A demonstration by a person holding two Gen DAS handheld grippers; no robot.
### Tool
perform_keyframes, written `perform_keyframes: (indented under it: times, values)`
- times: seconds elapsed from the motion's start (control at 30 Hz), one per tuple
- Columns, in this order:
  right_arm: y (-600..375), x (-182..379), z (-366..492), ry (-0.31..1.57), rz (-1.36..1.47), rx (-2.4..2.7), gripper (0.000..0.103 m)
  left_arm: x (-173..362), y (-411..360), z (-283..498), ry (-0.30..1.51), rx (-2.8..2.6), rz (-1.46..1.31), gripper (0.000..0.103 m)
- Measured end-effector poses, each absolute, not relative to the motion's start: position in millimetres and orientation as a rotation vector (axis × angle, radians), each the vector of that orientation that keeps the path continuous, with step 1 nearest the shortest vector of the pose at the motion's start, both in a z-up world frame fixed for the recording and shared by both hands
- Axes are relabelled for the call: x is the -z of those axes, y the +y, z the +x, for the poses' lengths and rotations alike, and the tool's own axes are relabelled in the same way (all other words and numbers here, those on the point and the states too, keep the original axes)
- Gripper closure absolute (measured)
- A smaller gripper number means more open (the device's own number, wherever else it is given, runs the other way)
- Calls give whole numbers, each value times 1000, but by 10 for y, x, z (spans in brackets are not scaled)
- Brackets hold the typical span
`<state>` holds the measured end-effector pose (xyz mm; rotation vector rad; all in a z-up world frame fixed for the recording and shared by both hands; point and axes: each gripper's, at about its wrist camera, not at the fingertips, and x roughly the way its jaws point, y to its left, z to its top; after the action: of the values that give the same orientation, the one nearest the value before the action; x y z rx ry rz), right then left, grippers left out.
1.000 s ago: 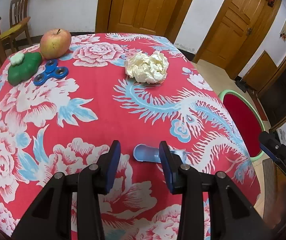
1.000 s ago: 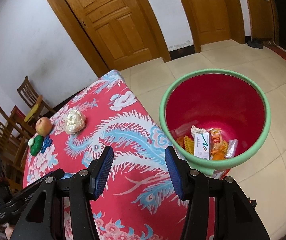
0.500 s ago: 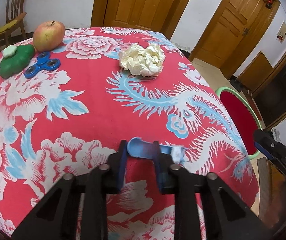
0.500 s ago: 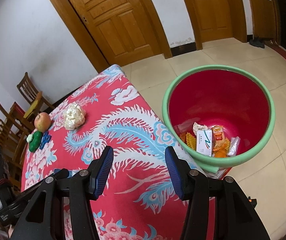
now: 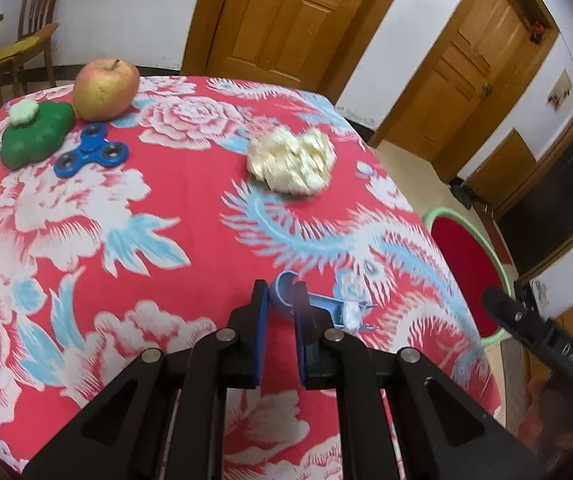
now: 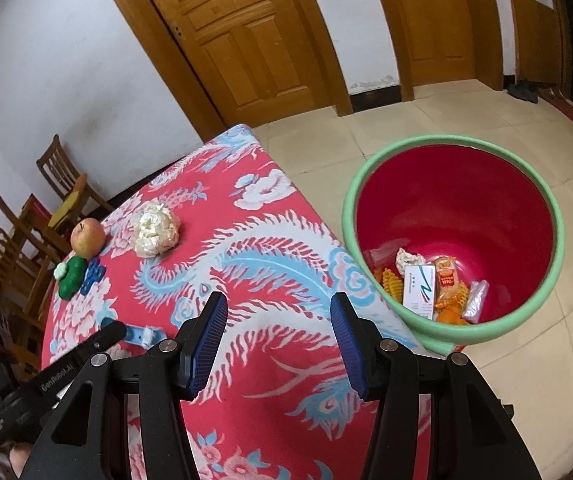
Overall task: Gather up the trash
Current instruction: 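Lower the left tool onto the blue plastic clip and close it, then grasp the crumpled white paper with the right tool while the left tool holds the blue clip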
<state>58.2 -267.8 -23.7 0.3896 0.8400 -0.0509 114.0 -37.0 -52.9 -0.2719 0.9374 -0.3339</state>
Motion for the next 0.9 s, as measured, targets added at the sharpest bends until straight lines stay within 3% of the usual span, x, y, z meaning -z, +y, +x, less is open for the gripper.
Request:
perform_keyframes:
  times: [0.9]
  values:
    - [-1866, 237, 1491, 887, 247, -131, 48, 330, 222, 1787, 825, 88, -230, 92]
